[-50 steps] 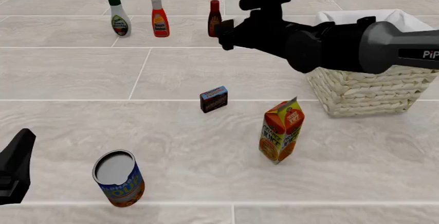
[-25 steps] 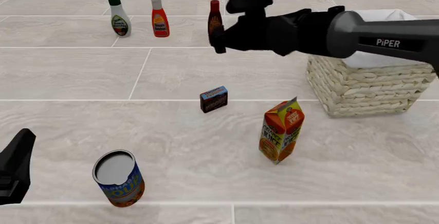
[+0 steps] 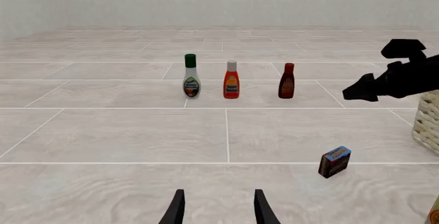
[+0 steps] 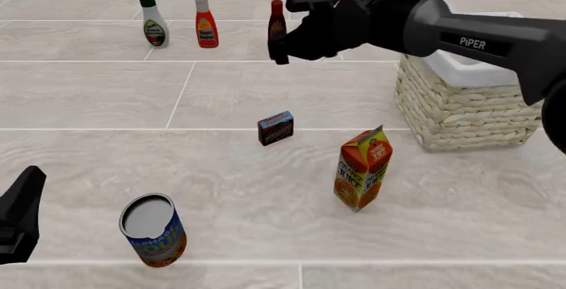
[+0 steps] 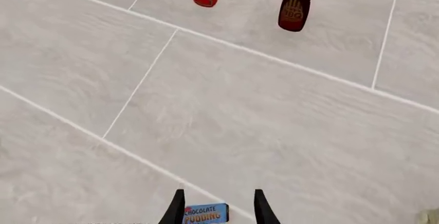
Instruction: Pick the chocolate pudding and place it in the basket.
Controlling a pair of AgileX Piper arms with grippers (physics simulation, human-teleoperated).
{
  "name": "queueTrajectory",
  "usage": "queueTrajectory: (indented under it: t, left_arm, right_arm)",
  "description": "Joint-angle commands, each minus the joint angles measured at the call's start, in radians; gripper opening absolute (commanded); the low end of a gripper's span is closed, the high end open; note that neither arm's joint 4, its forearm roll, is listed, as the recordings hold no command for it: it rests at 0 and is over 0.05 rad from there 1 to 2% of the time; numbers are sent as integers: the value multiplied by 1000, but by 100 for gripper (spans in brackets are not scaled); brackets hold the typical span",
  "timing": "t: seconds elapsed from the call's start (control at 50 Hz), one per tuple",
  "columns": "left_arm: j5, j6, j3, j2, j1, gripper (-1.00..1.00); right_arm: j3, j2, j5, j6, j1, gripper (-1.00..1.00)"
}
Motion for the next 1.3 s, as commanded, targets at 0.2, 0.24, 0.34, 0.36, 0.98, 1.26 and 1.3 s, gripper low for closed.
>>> queueTrajectory:
  t: [0.2,0.24,0.34,0.36,0.98,1.26,1.3]
  left_arm:
    - [0,0,0,0,0,100]
    - [0,0,0,0,0,100]
    - [0,0,0,0,0,100]
    - [0,0,0,0,0,100]
    - [0,0,0,0,0,100]
    - [0,0,0,0,0,100]
    - [0,0,0,0,0,100]
  right_arm:
    - [-184,45,219,146,-26,100]
    - [-180,39,216,141,-32,100]
    - [-206,31,247,172,-49,100]
    - [-205,25,246,167,-55,100]
    - [-277,70,366,393,-61,100]
    - [-273,85,379,526,-58,100]
    - [-272,86,379,532,-61,100]
